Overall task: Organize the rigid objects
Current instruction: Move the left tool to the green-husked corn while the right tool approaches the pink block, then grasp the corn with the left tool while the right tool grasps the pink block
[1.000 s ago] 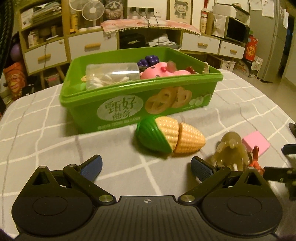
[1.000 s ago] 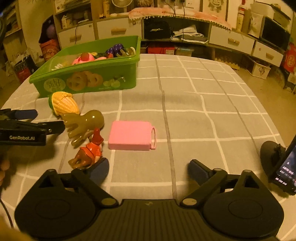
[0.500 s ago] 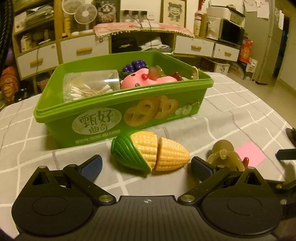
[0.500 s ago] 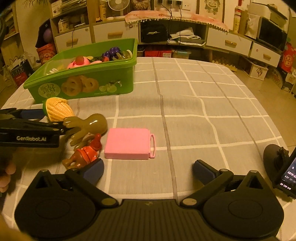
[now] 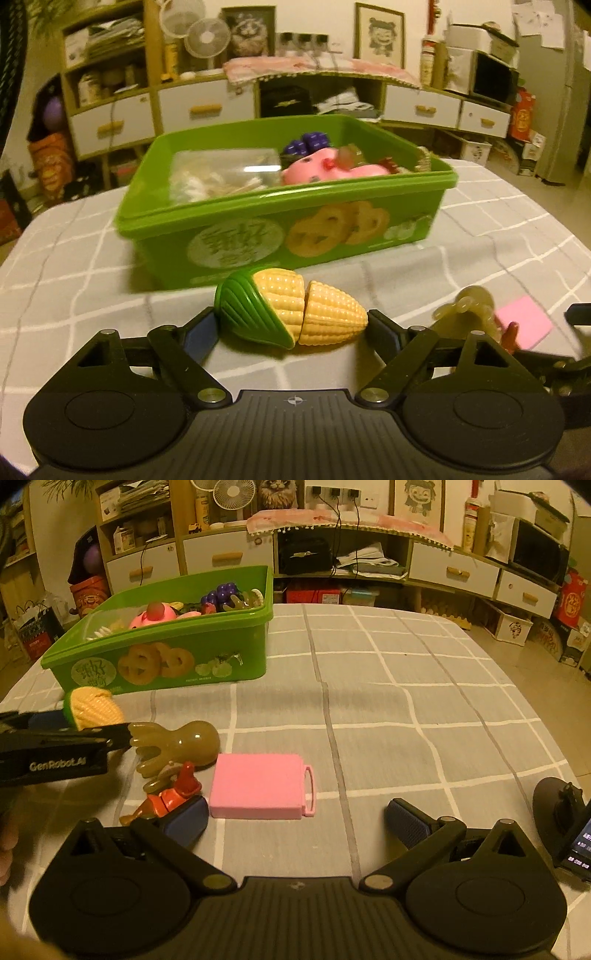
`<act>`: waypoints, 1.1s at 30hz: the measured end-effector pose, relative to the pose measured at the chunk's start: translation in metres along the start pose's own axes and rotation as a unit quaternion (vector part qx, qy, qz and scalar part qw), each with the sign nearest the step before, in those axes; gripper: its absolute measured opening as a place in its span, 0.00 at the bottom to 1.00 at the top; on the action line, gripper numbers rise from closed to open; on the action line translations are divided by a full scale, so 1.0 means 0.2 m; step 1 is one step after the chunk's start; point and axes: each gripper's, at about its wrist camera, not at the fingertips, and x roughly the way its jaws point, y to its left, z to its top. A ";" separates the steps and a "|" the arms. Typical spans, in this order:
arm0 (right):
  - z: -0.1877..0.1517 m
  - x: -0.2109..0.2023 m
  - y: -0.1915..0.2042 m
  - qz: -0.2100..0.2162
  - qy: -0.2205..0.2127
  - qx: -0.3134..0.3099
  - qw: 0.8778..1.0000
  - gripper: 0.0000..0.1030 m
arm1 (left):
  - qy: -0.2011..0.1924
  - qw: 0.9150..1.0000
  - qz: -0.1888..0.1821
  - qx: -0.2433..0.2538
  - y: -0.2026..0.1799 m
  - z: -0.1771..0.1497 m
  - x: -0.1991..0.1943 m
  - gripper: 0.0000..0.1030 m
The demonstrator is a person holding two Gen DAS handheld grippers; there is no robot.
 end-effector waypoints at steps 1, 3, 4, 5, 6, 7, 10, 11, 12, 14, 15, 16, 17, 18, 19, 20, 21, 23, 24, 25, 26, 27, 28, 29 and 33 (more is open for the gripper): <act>0.00 0.00 0.00 0.000 0.000 -0.001 1.000 0.93 | 0.002 1.000 0.002 -0.006 0.01 -0.01 0.00 0.83; 0.01 0.00 0.01 0.004 -0.002 -0.004 1.000 0.87 | 0.005 1.000 0.003 -0.017 0.04 -0.02 -0.02 0.83; 0.01 0.00 0.01 0.006 -0.003 -0.007 1.000 0.85 | 0.006 1.000 0.004 -0.020 0.05 -0.03 -0.03 0.83; 0.01 -0.01 0.02 0.009 -0.004 -0.010 1.000 0.81 | 0.006 1.000 0.005 -0.022 0.07 -0.04 -0.04 0.83; 0.01 -0.01 0.03 0.011 -0.006 -0.013 1.000 0.77 | 0.006 1.000 0.007 -0.025 0.08 -0.05 -0.06 0.83; 0.02 -0.01 0.03 0.014 -0.008 -0.016 1.000 0.75 | 0.006 1.000 0.008 -0.028 0.08 -0.06 -0.07 0.83; 0.02 -0.02 0.05 0.021 -0.011 -0.024 0.999 0.66 | 0.008 0.999 0.011 -0.043 0.10 -0.07 -0.09 0.83; 0.02 -0.03 0.05 0.024 -0.012 -0.026 0.999 0.62 | 0.008 0.999 0.011 -0.048 0.10 -0.08 -0.09 0.83; 0.02 -0.03 0.06 0.026 -0.013 -0.028 0.999 0.56 | 0.008 0.998 0.009 -0.054 0.11 -0.08 -0.10 0.83; 0.02 -0.03 0.07 0.031 -0.013 -0.033 0.999 0.50 | 0.004 0.998 0.007 -0.060 0.11 -0.10 -0.12 0.83; 0.02 -0.04 0.07 0.032 -0.012 -0.034 0.999 0.50 | 0.002 0.998 0.009 -0.060 0.10 -0.11 -0.13 0.83; 0.03 -0.04 0.07 0.031 -0.010 -0.034 0.999 0.50 | 0.001 0.998 0.010 -0.058 0.10 -0.11 -0.13 0.83; 0.03 -0.04 0.08 0.032 -0.009 -0.034 0.999 0.50 | 0.000 0.998 0.011 -0.055 0.09 -0.12 -0.14 0.83; 0.03 -0.04 0.08 0.032 -0.007 -0.034 0.999 0.50 | -0.001 0.999 0.011 -0.051 0.08 -0.12 -0.14 0.83; 0.03 -0.04 0.08 0.032 -0.006 -0.036 0.999 0.50 | -0.001 0.999 0.011 -0.049 0.08 -0.13 -0.14 0.83; 0.03 -0.04 0.09 0.031 -0.005 -0.036 0.999 0.50 | 0.000 0.999 0.010 -0.047 0.07 -0.13 -0.15 0.83; 0.03 -0.04 0.09 0.031 -0.003 -0.036 0.999 0.50 | 0.001 0.999 0.009 -0.047 0.07 -0.13 -0.15 0.83; 0.04 -0.05 0.09 0.027 0.007 -0.036 0.999 0.50 | 0.005 0.999 0.007 -0.052 0.07 -0.13 -0.16 0.83; 0.05 -0.05 0.10 0.024 0.012 -0.035 0.999 0.50 | 0.007 0.998 0.007 -0.055 0.07 -0.12 -0.16 0.83; 0.06 -0.05 0.10 0.024 0.016 -0.034 0.999 0.50 | 0.009 0.998 0.008 -0.056 0.07 -0.12 -0.17 0.83; 0.07 -0.05 0.11 0.023 0.020 -0.032 0.999 0.50 | 0.008 0.998 0.008 -0.058 0.07 -0.11 -0.17 0.83; 0.07 -0.06 0.11 0.022 0.023 -0.029 0.999 0.50 | 0.007 0.998 0.007 -0.060 0.08 -0.10 -0.18 0.83; 0.08 -0.06 0.11 0.022 0.026 -0.026 0.999 0.50 | 0.005 0.998 0.006 -0.062 0.08 -0.10 -0.19 0.83; 0.09 -0.06 0.11 0.023 0.027 -0.023 0.999 0.50 | 0.005 0.998 0.005 -0.062 0.08 -0.09 -0.19 0.83; 0.13 -0.08 0.11 0.028 0.033 -0.012 0.999 0.50 | 0.005 0.998 0.004 -0.069 0.09 -0.07 -0.20 0.83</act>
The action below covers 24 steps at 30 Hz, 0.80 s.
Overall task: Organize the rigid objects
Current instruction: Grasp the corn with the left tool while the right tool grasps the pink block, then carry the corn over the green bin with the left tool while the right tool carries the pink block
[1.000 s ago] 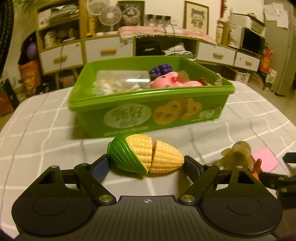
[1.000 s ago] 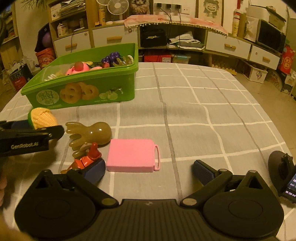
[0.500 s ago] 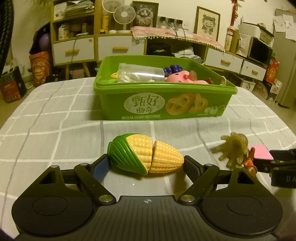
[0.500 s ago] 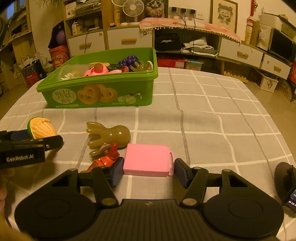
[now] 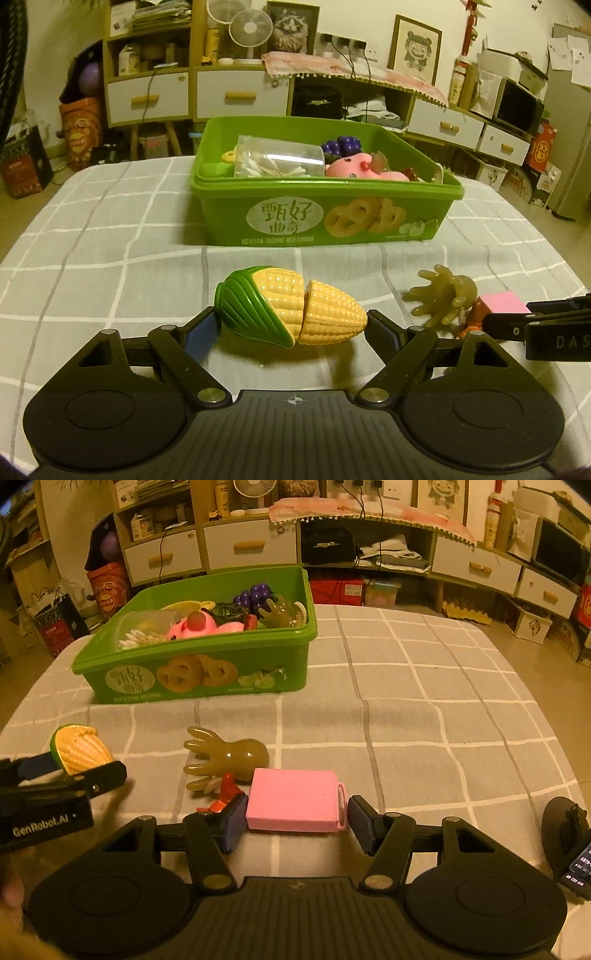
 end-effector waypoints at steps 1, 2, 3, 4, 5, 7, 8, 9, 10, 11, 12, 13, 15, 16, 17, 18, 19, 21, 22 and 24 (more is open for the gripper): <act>0.01 -0.01 0.00 0.003 0.000 0.003 1.000 0.50 | -0.001 1.000 -0.001 -0.002 0.00 0.01 0.00 0.83; 0.02 -0.01 0.00 0.007 0.000 0.006 1.000 0.50 | -0.002 1.000 -0.002 -0.005 0.01 0.01 -0.01 0.83; 0.03 -0.01 0.01 0.010 0.000 0.008 1.000 0.50 | -0.003 1.000 -0.002 -0.007 0.01 0.02 -0.01 0.83; 0.04 -0.02 0.01 0.011 -0.001 0.011 1.000 0.50 | -0.005 1.000 -0.003 -0.009 0.02 0.03 -0.02 0.83; 0.05 -0.02 0.01 0.013 -0.003 0.013 1.000 0.50 | -0.006 1.000 -0.004 -0.011 0.02 0.04 -0.02 0.83; 0.07 -0.03 0.02 0.017 -0.005 0.018 1.000 0.50 | -0.009 1.000 -0.005 -0.018 0.03 0.06 -0.02 0.83; 0.08 -0.04 0.02 0.021 -0.006 0.022 1.000 0.50 | -0.010 1.000 -0.006 -0.022 0.04 0.07 -0.02 0.83; 0.09 -0.04 0.02 0.025 -0.006 0.027 0.999 0.50 | -0.011 1.000 -0.007 -0.026 0.05 0.08 -0.03 0.83; 0.10 -0.05 0.02 0.029 -0.005 0.034 0.999 0.50 | -0.012 0.999 -0.007 -0.029 0.05 0.09 -0.03 0.83; 0.11 -0.05 0.01 0.037 -0.002 0.042 0.998 0.50 | -0.015 0.999 -0.007 -0.031 0.06 0.10 -0.03 0.83; 0.12 -0.05 0.01 0.042 0.000 0.047 0.998 0.50 | -0.017 0.999 -0.007 -0.032 0.06 0.12 -0.04 0.83; 0.13 -0.05 0.00 0.048 0.002 0.054 0.997 0.50 | -0.020 0.999 -0.006 -0.032 0.06 0.14 -0.04 0.83; 0.15 -0.06 0.00 0.054 0.006 0.060 0.997 0.50 | -0.027 0.999 -0.003 -0.032 0.07 0.17 -0.05 0.83; 0.17 -0.06 -0.01 0.055 0.009 0.062 0.996 0.50 | -0.030 0.999 -0.003 -0.031 0.08 0.19 -0.05 0.83; 0.19 -0.06 -0.01 0.057 0.013 0.067 0.996 0.50 | -0.035 0.999 -0.001 -0.030 0.09 0.21 -0.05 0.83; 0.21 -0.06 -0.02 0.062 0.014 0.071 0.995 0.50 | -0.039 0.999 0.000 -0.029 0.10 0.24 -0.05 0.83; 0.23 -0.06 -0.02 0.065 0.014 0.076 0.995 0.50 | -0.043 0.999 0.000 -0.029 0.10 0.27 -0.05 0.83; 0.29 -0.06 -0.02 0.073 0.011 0.085 0.994 0.50 | -0.051 0.998 0.000 -0.030 0.11 0.33 -0.04 0.83; 0.32 -0.06 -0.02 0.075 0.009 0.086 0.993 0.50 | -0.055 0.998 0.000 -0.030 0.11 0.36 -0.04 0.83; 0.39 -0.05 -0.02 0.077 0.000 0.085 0.993 0.50 | -0.063 0.998 0.001 -0.026 0.11 0.43 -0.01 0.83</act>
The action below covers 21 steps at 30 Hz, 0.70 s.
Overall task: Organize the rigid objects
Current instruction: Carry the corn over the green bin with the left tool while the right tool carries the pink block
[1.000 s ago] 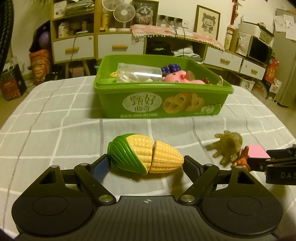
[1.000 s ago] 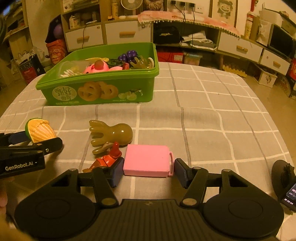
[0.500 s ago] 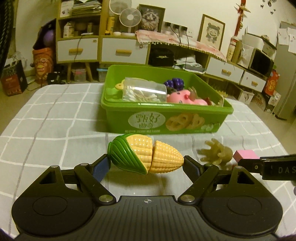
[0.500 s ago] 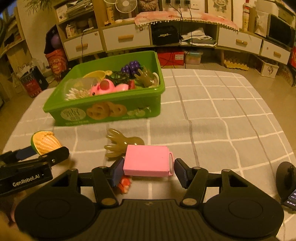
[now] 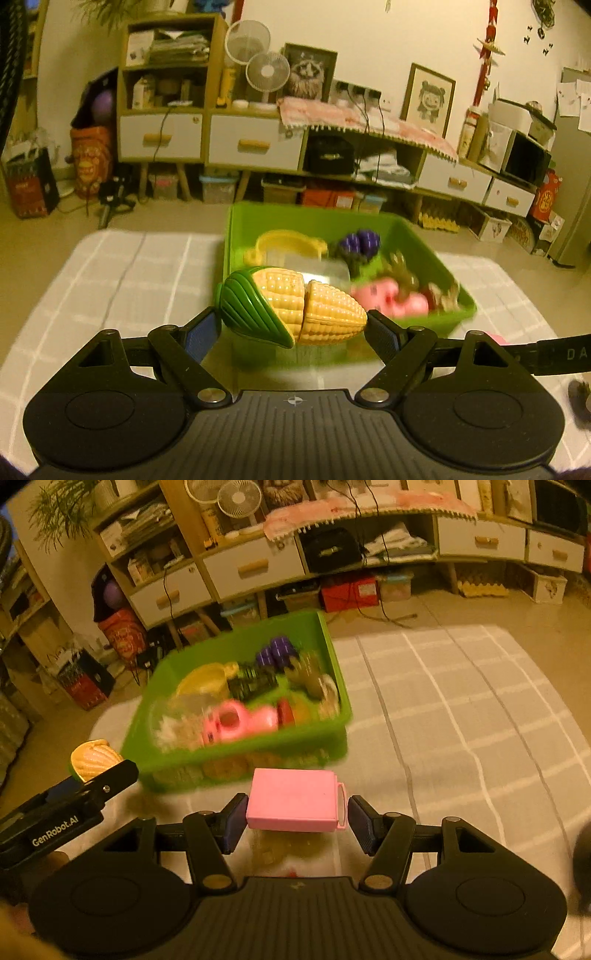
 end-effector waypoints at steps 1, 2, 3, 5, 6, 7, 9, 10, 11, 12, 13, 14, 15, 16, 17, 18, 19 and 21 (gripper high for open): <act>0.04 0.01 0.01 0.002 -0.006 -0.002 1.000 0.50 | -0.003 1.000 0.001 0.002 -0.01 0.03 0.03 0.83; 0.07 0.02 0.02 0.004 -0.013 -0.004 1.000 0.50 | -0.004 1.000 0.002 0.002 -0.01 0.06 0.06 0.83; 0.11 0.03 0.03 0.008 -0.019 -0.005 1.000 0.50 | -0.007 1.000 0.003 -0.001 -0.01 0.09 0.08 0.83; 0.16 0.06 0.05 0.016 -0.028 -0.006 0.999 0.50 | -0.011 1.000 0.004 -0.006 -0.01 0.15 0.15 0.83; 0.19 0.08 0.06 0.019 -0.031 -0.006 0.999 0.50 | -0.013 1.000 0.005 -0.003 -0.01 0.17 0.18 0.83; 0.21 0.10 0.06 0.022 -0.034 -0.007 0.999 0.50 | -0.015 1.000 0.006 0.000 -0.02 0.19 0.21 0.83; 0.25 0.15 0.07 0.022 -0.040 -0.007 0.999 0.50 | -0.013 1.000 0.005 0.004 -0.02 0.23 0.28 0.83; 0.27 0.18 0.07 0.020 -0.043 -0.007 0.999 0.50 | -0.008 1.000 0.006 0.006 -0.02 0.25 0.32 0.83; 0.28 0.21 0.06 0.019 -0.045 -0.007 0.999 0.50 | -0.001 1.000 0.007 0.007 -0.02 0.26 0.36 0.83; 0.30 0.23 0.06 0.018 -0.046 -0.006 0.999 0.50 | 0.003 1.000 0.007 0.006 -0.02 0.27 0.39 0.83; 0.31 0.26 0.05 0.016 -0.046 -0.004 0.999 0.50 | 0.008 1.000 0.005 0.005 -0.02 0.28 0.42 0.83; 0.31 0.28 0.05 0.015 -0.047 -0.001 0.999 0.50 | 0.014 1.000 0.004 0.004 -0.02 0.29 0.46 0.83; 0.32 0.30 0.04 0.014 -0.047 0.002 0.999 0.50 | 0.020 1.000 0.004 0.004 -0.02 0.30 0.49 0.83; 0.32 0.32 0.03 0.014 -0.047 0.004 0.999 0.50 | 0.025 1.000 0.006 0.005 -0.01 0.30 0.51 0.83; 0.33 0.33 0.02 0.016 -0.051 0.002 0.999 0.50 | 0.032 0.999 0.006 0.008 -0.02 0.30 0.54 0.83; 0.33 0.34 0.03 0.016 -0.055 -0.001 0.998 0.50 | 0.040 0.999 0.005 0.012 -0.02 0.31 0.57 0.83; 0.34 0.35 0.02 0.016 -0.055 -0.004 0.998 0.50 | 0.049 0.999 0.007 0.014 -0.02 0.30 0.59 0.83; 0.35 0.37 0.03 0.012 -0.055 -0.010 0.998 0.50 | 0.063 0.998 0.009 0.013 -0.01 0.30 0.64 0.83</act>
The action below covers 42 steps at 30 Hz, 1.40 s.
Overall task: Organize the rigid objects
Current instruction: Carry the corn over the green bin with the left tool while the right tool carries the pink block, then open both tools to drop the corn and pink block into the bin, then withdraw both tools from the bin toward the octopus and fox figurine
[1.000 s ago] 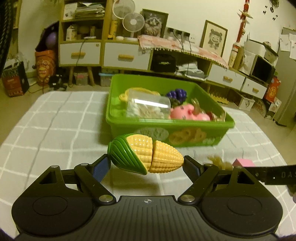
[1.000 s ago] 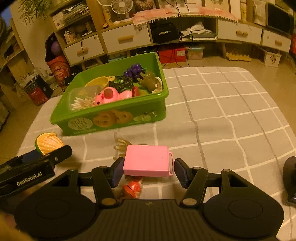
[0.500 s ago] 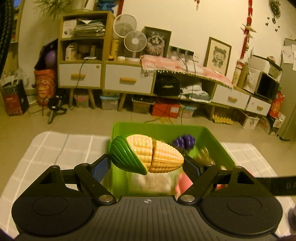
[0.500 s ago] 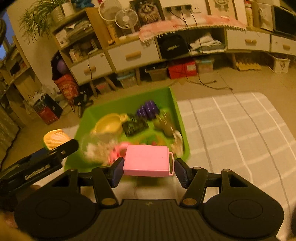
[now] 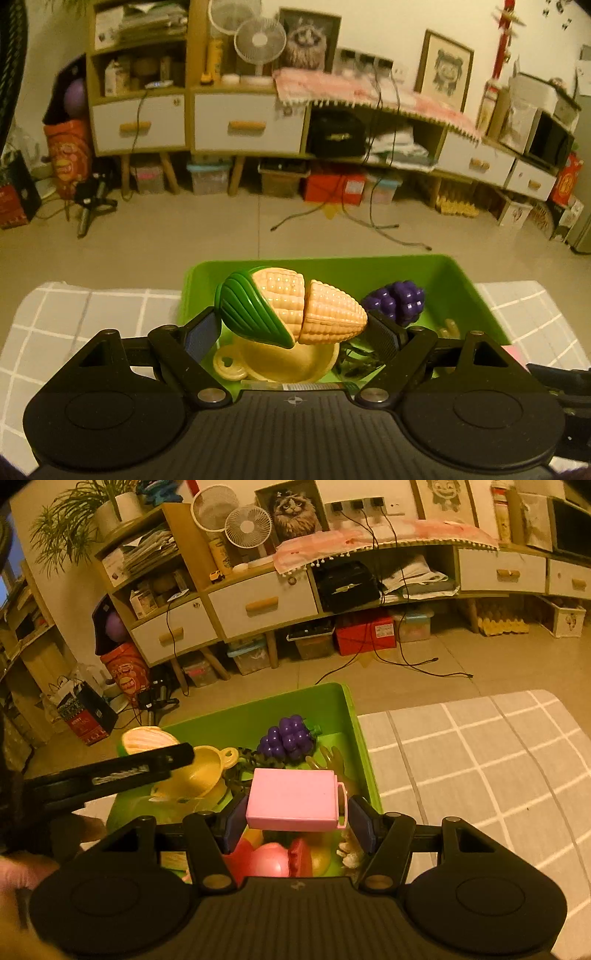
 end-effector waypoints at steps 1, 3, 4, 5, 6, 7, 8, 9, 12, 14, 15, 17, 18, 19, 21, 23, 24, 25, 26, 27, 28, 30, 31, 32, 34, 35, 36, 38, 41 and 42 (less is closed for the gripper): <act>0.00 0.01 0.01 -0.002 0.000 -0.004 1.000 0.50 | 0.009 1.000 -0.001 -0.001 0.01 0.00 0.02 0.83; 0.01 0.03 0.02 -0.007 0.000 -0.013 1.000 0.50 | 0.024 1.000 0.004 -0.005 0.02 0.00 0.04 0.83; 0.01 0.03 0.02 -0.009 0.000 -0.016 1.000 0.50 | 0.035 0.999 0.007 -0.005 0.02 -0.01 0.06 0.83; 0.01 0.04 0.02 -0.010 0.000 -0.018 1.000 0.50 | 0.043 0.999 0.010 -0.006 0.02 -0.01 0.07 0.83; 0.01 0.04 0.03 -0.011 0.000 -0.018 1.000 0.50 | 0.050 0.999 0.013 -0.005 0.03 -0.01 0.08 0.83; 0.01 0.05 0.02 -0.012 0.000 -0.018 1.000 0.50 | 0.055 0.998 0.016 -0.005 0.03 -0.02 0.08 0.83; 0.02 0.06 0.03 -0.012 0.000 -0.018 1.000 0.50 | 0.054 0.998 0.017 -0.002 0.03 -0.01 0.08 0.83; 0.02 0.06 0.03 -0.012 0.000 -0.018 1.000 0.50 | 0.053 0.998 0.018 0.002 0.03 -0.02 0.08 0.84; 0.02 0.07 0.03 -0.017 0.003 -0.019 1.000 0.50 | 0.051 0.999 0.012 -0.001 0.04 -0.01 0.07 0.85; 0.02 0.07 0.03 -0.017 0.003 -0.019 1.000 0.50 | 0.048 0.999 0.008 -0.003 0.04 -0.01 0.07 0.86; 0.02 0.07 0.03 -0.015 0.002 -0.018 1.000 0.50 | 0.046 0.999 0.008 -0.005 0.04 0.00 0.06 0.89; 0.03 0.07 0.03 -0.008 -0.002 -0.014 1.000 0.54 | 0.040 0.999 0.000 -0.013 0.05 0.00 0.04 0.91; 0.03 0.06 0.02 -0.007 -0.005 -0.011 1.000 0.63 | 0.039 0.999 -0.004 -0.017 0.06 0.00 0.03 0.93; 0.03 0.05 0.02 -0.006 -0.006 -0.009 1.000 0.66 | 0.039 0.999 -0.005 -0.019 0.05 0.01 0.03 0.94; 0.04 0.02 0.02 -0.002 -0.010 -0.004 1.000 0.69 | 0.033 0.999 -0.003 -0.020 0.05 0.01 0.01 0.96; 0.05 0.00 0.03 -0.001 -0.010 -0.003 1.000 0.69 | 0.029 0.999 0.000 -0.021 0.04 0.02 -0.01 0.96; 0.05 -0.01 0.03 -0.003 -0.009 -0.004 1.000 0.69 | 0.029 0.999 0.000 -0.022 0.04 0.02 -0.01 0.97; 0.05 -0.02 0.04 -0.004 -0.009 -0.005 1.000 0.69 | 0.028 0.999 -0.001 -0.023 0.03 0.02 -0.02 0.97; 0.05 -0.03 0.04 -0.005 -0.008 -0.006 1.000 0.69 | 0.027 0.999 -0.002 -0.022 0.03 0.02 -0.04 0.97; 0.04 -0.04 0.04 -0.005 -0.008 -0.006 1.000 0.69 | 0.026 0.999 -0.002 -0.021 0.02 0.02 -0.05 0.97; 0.03 -0.06 0.04 -0.005 -0.007 -0.004 1.000 0.69 | 0.025 1.000 -0.002 -0.018 0.01 0.02 -0.07 0.97; 0.02 -0.08 0.04 -0.008 -0.005 0.000 1.000 0.70 | 0.023 1.000 -0.001 -0.011 -0.01 0.02 -0.10 0.97; 0.01 -0.10 0.04 -0.009 -0.004 0.003 1.000 0.70 | 0.023 1.000 -0.001 -0.008 -0.02 0.02 -0.12 0.97; 0.01 -0.11 0.03 -0.011 -0.003 0.006 1.000 0.70 | 0.022 1.000 -0.001 -0.007 -0.03 0.01 -0.14 0.97; -0.01 -0.15 0.02 -0.013 -0.001 0.013 1.000 0.70 | 0.020 1.000 -0.003 -0.006 -0.04 0.01 -0.16 0.97; -0.01 -0.16 0.02 -0.013 0.000 0.016 1.000 0.70 | 0.019 1.000 -0.004 -0.005 -0.04 0.00 -0.18 0.97; -0.02 -0.18 0.01 -0.014 0.000 0.019 1.000 0.70 | 0.018 1.000 -0.004 -0.004 -0.04 0.00 -0.20 0.97; -0.03 -0.22 0.01 -0.018 0.001 0.022 1.000 0.70 | 0.017 1.000 -0.005 -0.003 -0.05 -0.01 -0.23 0.97; -0.05 -0.28 0.00 -0.024 0.000 0.022 0.999 0.70 | 0.015 1.000 -0.009 -0.001 -0.06 -0.02 -0.28 0.98; -0.05 -0.30 0.00 -0.026 0.000 0.022 0.999 0.70 | 0.013 1.000 -0.009 0.001 -0.07 -0.02 -0.29 0.98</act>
